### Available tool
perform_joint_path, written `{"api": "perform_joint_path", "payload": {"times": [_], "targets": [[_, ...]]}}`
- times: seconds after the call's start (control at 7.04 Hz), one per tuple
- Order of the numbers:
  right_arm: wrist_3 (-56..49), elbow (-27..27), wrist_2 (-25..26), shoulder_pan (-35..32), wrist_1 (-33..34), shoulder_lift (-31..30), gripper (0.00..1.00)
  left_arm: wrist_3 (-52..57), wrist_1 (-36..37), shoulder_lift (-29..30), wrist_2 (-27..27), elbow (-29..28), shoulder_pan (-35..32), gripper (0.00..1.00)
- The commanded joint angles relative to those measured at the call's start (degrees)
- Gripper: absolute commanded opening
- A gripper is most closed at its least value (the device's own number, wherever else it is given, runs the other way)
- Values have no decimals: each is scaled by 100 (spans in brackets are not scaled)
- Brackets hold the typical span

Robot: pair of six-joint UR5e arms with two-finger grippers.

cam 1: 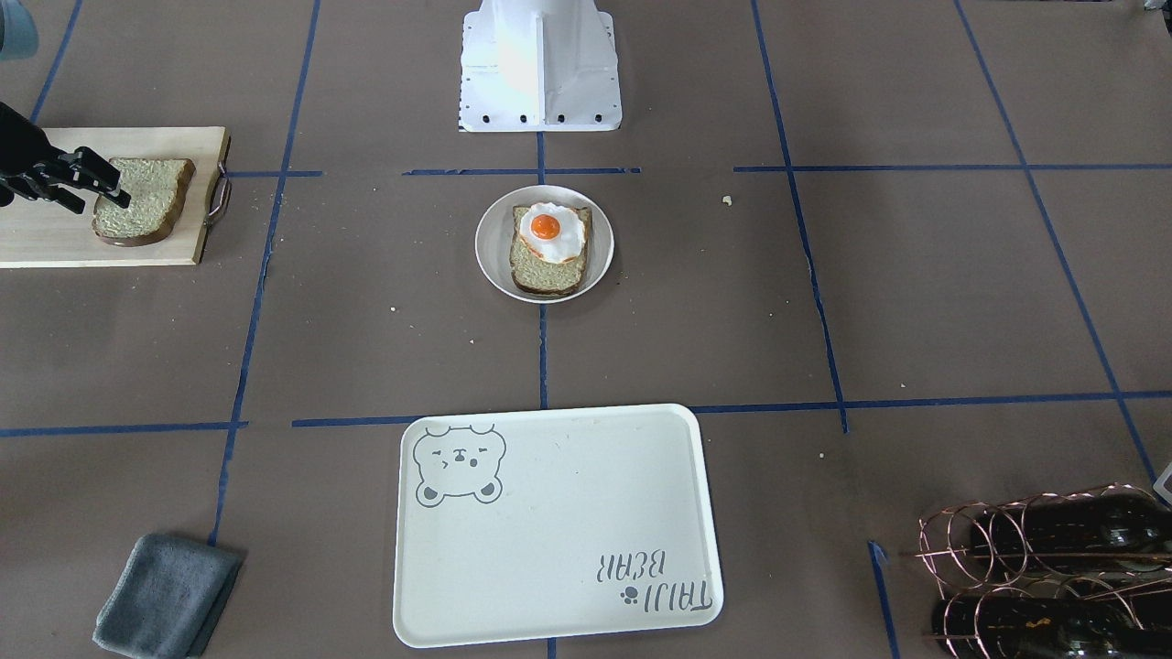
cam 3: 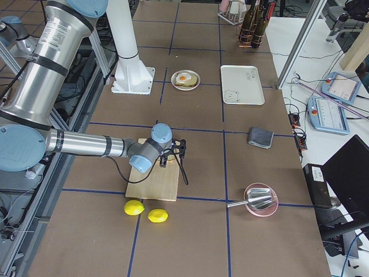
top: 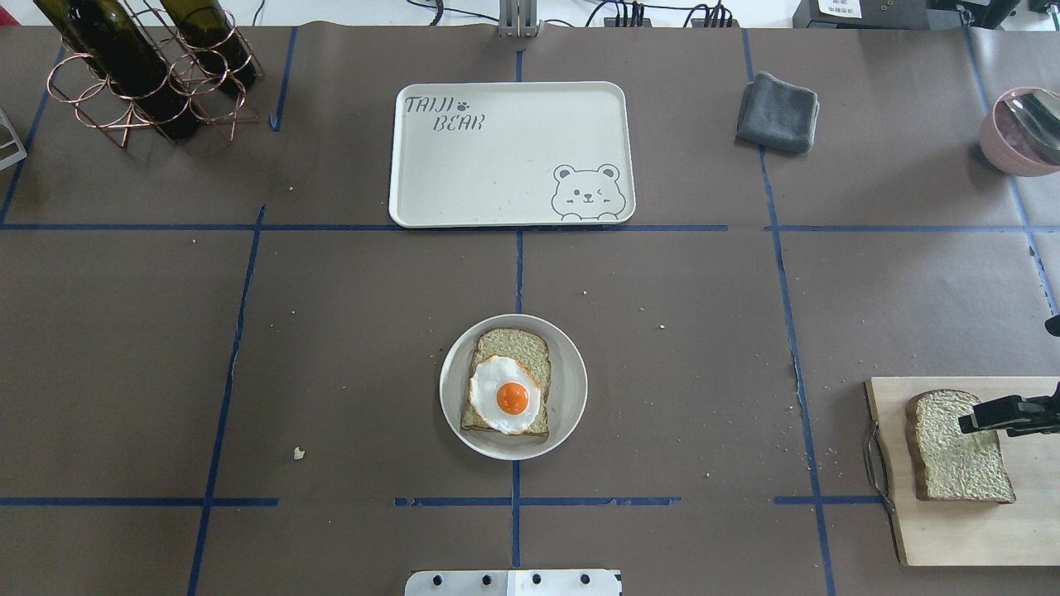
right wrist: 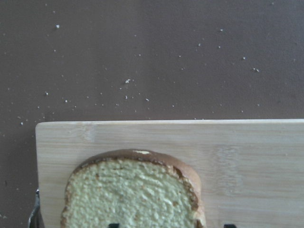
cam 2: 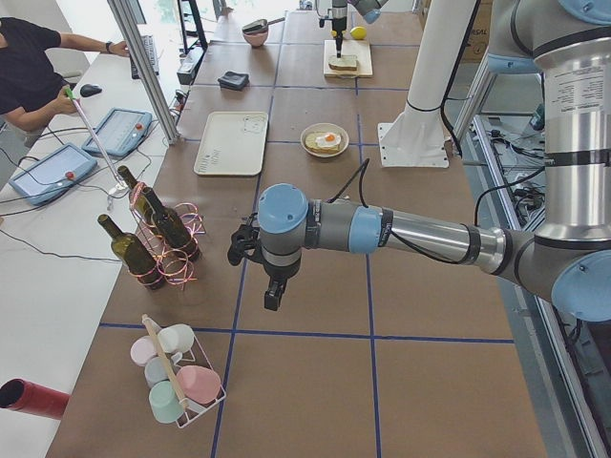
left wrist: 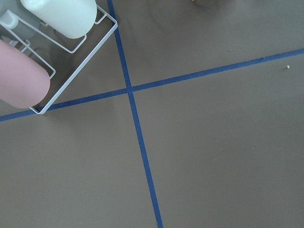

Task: Make sandwich and place on tray
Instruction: 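Grasp the bread slice edge with the right gripper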

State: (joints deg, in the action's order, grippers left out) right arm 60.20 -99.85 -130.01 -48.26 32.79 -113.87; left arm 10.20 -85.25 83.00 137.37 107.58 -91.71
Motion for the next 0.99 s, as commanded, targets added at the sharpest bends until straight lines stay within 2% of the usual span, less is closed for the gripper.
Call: {"api": "perform_joint_path", "payload": {"times": [0.0, 0.85], "targets": [[62, 10, 2, 54, -1, -47, 70, 0, 0, -4, 0, -9, 4, 100], [62, 97, 11, 106, 8, -109, 58, 0, 0, -4, 0, 0, -5, 100]]}}
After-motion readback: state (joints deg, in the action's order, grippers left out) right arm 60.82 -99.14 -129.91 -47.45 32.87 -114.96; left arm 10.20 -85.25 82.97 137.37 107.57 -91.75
